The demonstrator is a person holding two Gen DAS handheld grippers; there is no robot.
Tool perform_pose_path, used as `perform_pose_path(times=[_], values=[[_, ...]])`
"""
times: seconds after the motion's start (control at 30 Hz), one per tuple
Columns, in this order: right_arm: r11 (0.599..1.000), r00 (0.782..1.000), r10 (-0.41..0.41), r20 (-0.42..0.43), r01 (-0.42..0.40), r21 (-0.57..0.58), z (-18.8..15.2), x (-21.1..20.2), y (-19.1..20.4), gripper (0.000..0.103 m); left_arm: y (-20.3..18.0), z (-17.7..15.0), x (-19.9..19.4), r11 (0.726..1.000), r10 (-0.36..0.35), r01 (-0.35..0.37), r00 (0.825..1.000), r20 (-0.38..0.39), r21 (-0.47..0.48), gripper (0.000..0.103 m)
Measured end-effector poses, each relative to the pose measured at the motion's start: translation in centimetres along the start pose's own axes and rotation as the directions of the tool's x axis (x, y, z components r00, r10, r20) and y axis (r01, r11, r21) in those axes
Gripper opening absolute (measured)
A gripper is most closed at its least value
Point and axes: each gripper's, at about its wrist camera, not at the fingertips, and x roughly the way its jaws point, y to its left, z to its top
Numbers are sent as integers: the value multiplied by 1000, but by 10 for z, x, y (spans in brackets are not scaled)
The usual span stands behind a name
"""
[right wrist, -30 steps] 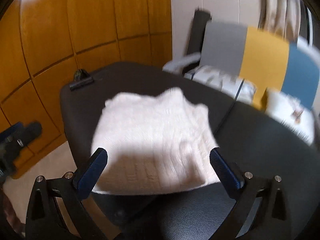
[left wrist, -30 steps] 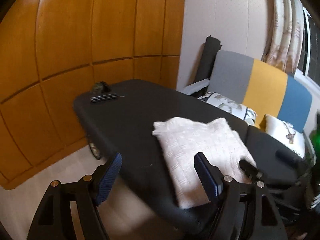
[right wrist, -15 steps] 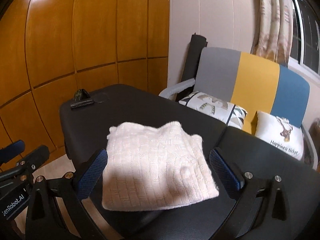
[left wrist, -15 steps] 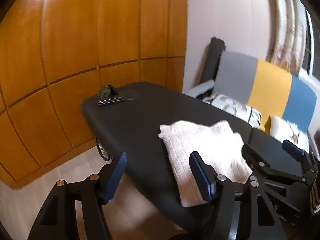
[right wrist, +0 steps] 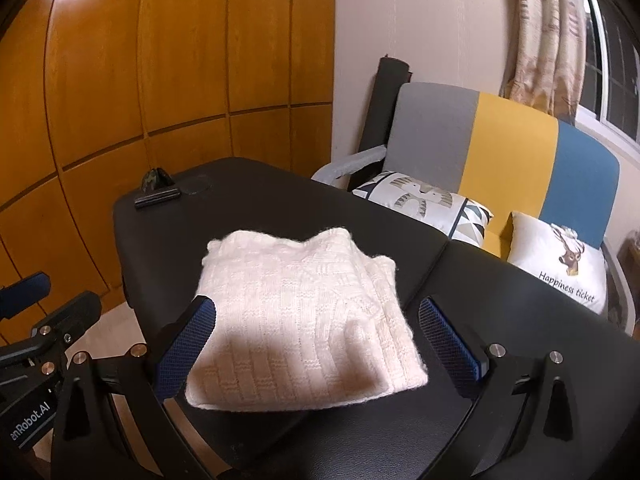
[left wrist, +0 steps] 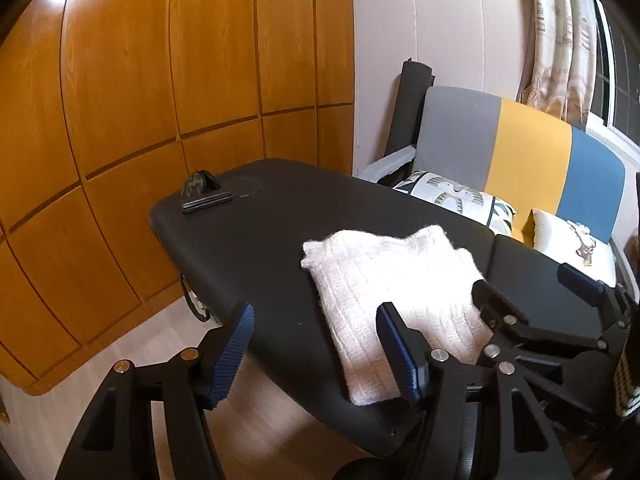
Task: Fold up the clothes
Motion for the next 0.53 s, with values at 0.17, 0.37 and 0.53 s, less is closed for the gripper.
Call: perform_pose_path(times=[0.17, 0.37, 0.53], values=[[1000, 1000, 2, -7, -2, -21, -1, 0, 5, 103, 6, 0, -3, 1000, -15, 15, 1000, -8, -19, 64], [999, 1000, 0, -22, -1, -39, -4, 2, 8, 103, 9, 1, -1, 999, -44, 43, 999, -25, -33, 64], [999, 1000, -11, -29, 10, -38, -5, 2, 6, 103, 11, 0, -2, 997, -58, 57, 998, -10, -50, 64]])
